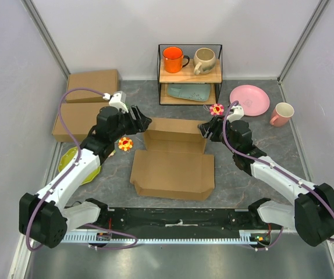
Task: Fold the paper box
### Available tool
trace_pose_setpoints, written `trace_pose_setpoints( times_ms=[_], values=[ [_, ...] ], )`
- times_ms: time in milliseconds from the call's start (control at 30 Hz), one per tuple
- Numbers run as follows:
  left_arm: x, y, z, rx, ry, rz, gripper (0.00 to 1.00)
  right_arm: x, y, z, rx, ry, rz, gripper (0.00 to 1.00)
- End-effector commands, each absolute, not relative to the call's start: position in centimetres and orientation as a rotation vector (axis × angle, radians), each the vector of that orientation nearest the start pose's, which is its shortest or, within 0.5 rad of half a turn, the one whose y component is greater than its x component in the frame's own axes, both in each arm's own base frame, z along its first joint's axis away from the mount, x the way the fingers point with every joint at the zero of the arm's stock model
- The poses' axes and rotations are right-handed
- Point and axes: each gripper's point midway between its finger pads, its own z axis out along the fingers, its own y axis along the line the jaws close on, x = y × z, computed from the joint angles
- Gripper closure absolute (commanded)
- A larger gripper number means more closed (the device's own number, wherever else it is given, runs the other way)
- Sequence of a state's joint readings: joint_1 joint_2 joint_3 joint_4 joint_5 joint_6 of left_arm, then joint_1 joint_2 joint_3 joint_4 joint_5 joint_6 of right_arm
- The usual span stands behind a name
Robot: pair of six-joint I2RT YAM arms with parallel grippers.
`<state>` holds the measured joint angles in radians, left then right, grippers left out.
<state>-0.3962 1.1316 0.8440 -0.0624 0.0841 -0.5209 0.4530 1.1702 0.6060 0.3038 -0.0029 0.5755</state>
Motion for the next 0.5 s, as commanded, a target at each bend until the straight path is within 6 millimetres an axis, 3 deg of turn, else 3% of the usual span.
trace_pose_setpoints(
  times_ms=[0, 167, 467],
  values=[
    [33.2, -16.7, 21.3, 0.024, 2.056, -0.656, 0.25, 31.9, 18.0, 11.8, 0.099, 2.091, 0.626, 0.38],
    [33.2, -16.8, 19.4, 0.042, 2.102, -0.710, 0.29, 31.8, 17.9, 11.7, 0.091, 2.093, 0.626, 0.37],
    [33.7, -18.4, 16.9, 0.035, 2.130, -0.812, 0.50, 31.6, 17.8, 11.0, 0.088, 2.104, 0.617, 0.42]
  ],
)
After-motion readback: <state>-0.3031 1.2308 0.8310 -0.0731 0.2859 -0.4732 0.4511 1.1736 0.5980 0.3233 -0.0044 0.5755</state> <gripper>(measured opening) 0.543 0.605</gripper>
